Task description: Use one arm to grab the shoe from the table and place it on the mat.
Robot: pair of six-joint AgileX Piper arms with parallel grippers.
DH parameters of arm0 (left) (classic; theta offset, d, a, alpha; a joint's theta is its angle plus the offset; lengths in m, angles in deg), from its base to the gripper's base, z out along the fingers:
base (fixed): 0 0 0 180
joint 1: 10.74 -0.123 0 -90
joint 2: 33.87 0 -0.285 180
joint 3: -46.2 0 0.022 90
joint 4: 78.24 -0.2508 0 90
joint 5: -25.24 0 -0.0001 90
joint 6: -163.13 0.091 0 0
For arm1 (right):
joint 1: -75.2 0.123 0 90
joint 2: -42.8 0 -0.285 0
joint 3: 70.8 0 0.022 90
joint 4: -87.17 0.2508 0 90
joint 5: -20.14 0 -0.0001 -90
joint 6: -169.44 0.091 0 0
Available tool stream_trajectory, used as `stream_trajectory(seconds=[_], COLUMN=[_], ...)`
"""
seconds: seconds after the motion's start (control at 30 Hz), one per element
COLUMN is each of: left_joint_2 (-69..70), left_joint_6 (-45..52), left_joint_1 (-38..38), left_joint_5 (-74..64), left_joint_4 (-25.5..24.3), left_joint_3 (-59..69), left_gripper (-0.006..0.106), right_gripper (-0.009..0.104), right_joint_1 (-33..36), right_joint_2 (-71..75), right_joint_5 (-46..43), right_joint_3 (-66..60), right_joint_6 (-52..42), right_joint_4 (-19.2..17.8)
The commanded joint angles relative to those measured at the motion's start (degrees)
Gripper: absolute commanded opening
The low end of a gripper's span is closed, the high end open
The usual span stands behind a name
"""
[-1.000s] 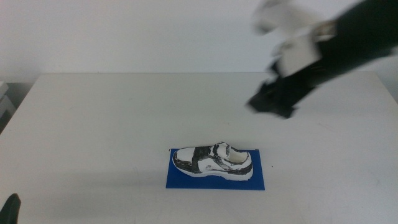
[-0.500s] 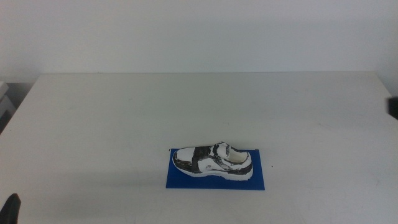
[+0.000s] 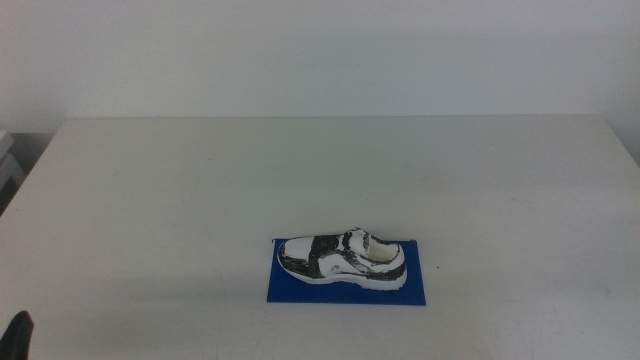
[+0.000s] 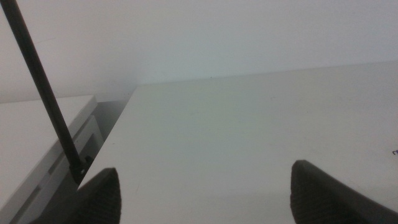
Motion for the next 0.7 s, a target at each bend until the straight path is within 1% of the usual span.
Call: stream_trajectory(seconds=[0.0,0.1,0.5,0.67], left_joint_2=[1.51,1.51,1.51,1.51], left_joint_6=[-0.16,-0.16,-0.16,-0.16], left_joint_1=[0.38,0.38,0.38,0.38], left_joint_5=[4.48,4.48,4.48,4.48], left_joint_4=[0.61,0.61,0.61,0.61], left_joint_3=[0.16,0.16,0.16,0.16], left_gripper=[0.093,0.093,0.093,0.093], right_gripper=[0.085,0.085,0.085,0.085], right_joint_1=[-0.37,-0.37,-0.19,-0.24], right_joint_2=[2.78,5.93,20.11,20.75], right_joint_5=[-4.81,-4.79,-4.7,-4.87], right_joint_3=[-1.27,-3.79,-13.01,-15.4], right_joint_6=[0.72,0.65,0.65,0.65], right_joint_4=[-0.49,-1.16,-1.06,-1.06])
